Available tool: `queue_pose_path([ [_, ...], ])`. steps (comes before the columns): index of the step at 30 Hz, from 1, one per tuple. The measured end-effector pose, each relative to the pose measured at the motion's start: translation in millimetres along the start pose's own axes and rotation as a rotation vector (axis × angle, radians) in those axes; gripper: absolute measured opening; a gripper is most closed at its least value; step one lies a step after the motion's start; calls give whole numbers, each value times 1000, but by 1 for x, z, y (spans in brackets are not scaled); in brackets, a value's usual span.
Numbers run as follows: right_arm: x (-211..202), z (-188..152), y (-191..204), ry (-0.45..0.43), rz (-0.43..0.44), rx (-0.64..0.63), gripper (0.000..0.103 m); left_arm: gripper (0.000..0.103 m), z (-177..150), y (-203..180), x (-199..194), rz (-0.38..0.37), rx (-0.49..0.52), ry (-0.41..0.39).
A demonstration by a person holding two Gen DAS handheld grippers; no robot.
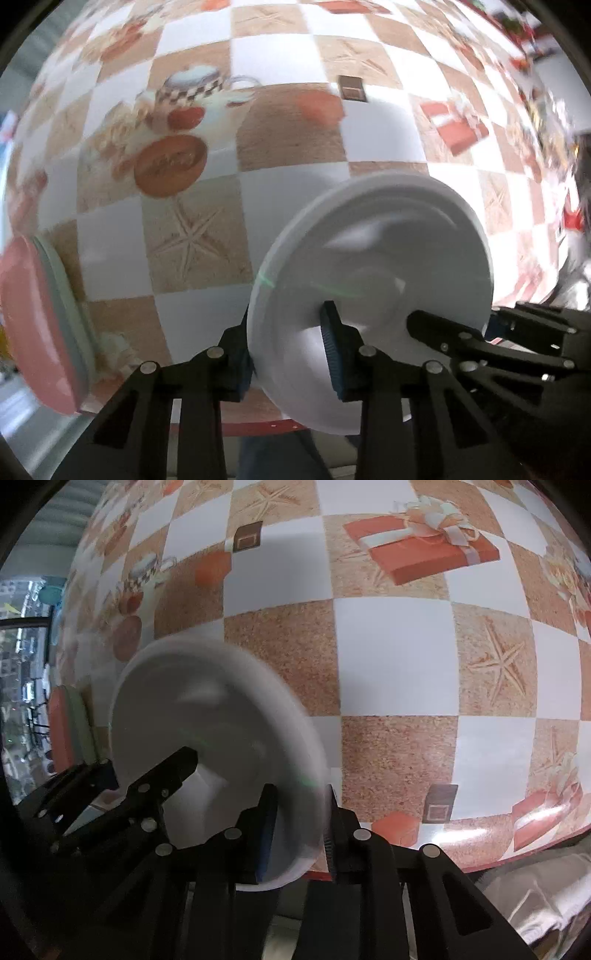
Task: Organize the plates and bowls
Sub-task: 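Lift the white bowl stack with both grippers and carry it toward the plate stack, then lower the bowl stack onto the pink plate stack and open both grippers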
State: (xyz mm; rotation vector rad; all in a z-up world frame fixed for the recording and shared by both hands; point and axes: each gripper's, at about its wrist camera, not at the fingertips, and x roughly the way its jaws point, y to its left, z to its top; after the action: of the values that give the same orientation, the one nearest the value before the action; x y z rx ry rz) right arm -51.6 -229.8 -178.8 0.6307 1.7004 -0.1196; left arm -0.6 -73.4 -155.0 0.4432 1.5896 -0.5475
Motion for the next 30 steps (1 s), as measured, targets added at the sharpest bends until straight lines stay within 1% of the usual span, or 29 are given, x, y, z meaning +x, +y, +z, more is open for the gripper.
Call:
queue_pose_path([
  [1,0,1,-1,-1,3,16,25,37,1,1,0,-2,0,-2],
  [2,0,2,-2,0,4,28,25,36,3,4,0,-18,-5,-2],
  [4,0,2,1,-5,-7,49,25,36,4,6,-1,-37,14,-7],
  [8,3,-8,11,-28,-10,95,25,36,1,15,-7,-29,86,-32],
  [12,9,-9,36,-31,-14,118,25,37,2,37,-9,-19,110,-20],
  [19,20,-5,78,-40,-28,87,25,37,8,91,-14,-26,79,-18],
  [24,18,-5,95,-38,-53,85,25,37,9,98,-23,-50,74,-13],
  [25,18,-8,104,-41,-59,83,26,37,9,100,-26,-56,74,-18],
  [26,10,-9,116,-47,-69,80,26,37,8,100,-30,-61,76,-29],
  [30,-9,-7,127,-67,-80,68,26,37,9,111,-49,-82,77,-59],
])
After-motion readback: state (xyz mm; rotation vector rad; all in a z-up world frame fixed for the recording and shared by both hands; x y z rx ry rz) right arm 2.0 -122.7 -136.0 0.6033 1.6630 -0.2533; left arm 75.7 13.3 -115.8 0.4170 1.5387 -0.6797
